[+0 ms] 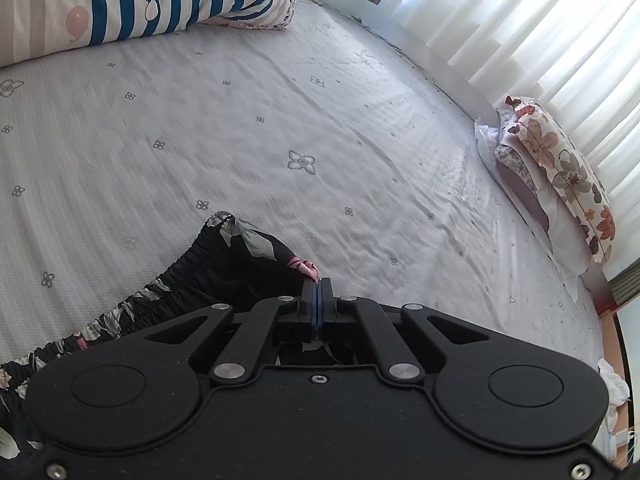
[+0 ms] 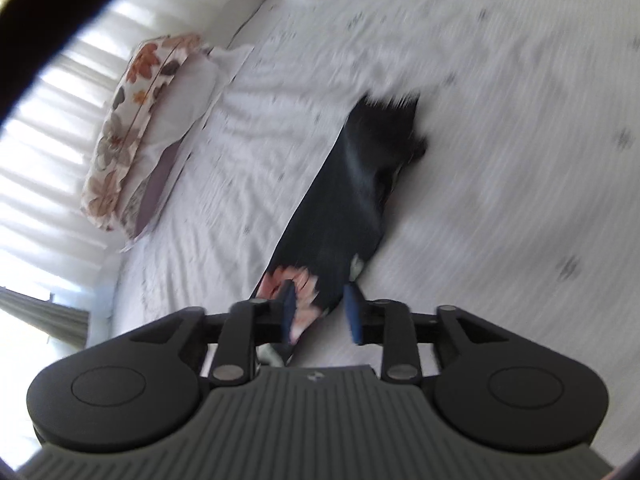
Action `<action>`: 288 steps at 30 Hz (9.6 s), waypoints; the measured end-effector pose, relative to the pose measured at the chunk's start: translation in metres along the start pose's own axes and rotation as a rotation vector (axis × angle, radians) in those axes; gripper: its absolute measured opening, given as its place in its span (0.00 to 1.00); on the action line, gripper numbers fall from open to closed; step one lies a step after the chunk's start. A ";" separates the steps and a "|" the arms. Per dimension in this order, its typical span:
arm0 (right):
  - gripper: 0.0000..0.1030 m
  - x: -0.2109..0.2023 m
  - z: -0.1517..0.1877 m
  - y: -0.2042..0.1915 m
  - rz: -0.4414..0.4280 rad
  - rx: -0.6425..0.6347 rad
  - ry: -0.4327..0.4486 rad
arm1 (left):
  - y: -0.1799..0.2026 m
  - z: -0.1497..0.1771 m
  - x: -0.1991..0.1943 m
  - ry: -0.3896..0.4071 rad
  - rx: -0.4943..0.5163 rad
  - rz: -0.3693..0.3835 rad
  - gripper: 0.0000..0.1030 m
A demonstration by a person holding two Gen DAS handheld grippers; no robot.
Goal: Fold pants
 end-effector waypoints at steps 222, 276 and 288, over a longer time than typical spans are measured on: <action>0.45 -0.151 0.164 0.042 0.226 -0.877 -0.019 | 0.096 0.224 -0.160 -0.106 0.649 0.377 0.12; 0.75 -0.140 0.163 0.048 0.147 -1.114 0.007 | -0.048 0.128 -0.089 0.056 0.548 -0.090 0.14; 0.71 -0.235 0.145 0.077 0.047 -0.969 0.100 | -0.095 0.121 -0.116 0.106 0.517 -0.159 0.14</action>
Point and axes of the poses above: each gripper's, at about its wrist camera, not at the fingertips, and x roughly the way its jaws point, y to its right, z to its underside, the point moved 8 cm from there along x, roughly the way its jaws point, and after that the axes turned 7 degrees about y, right-handed, at the moved point
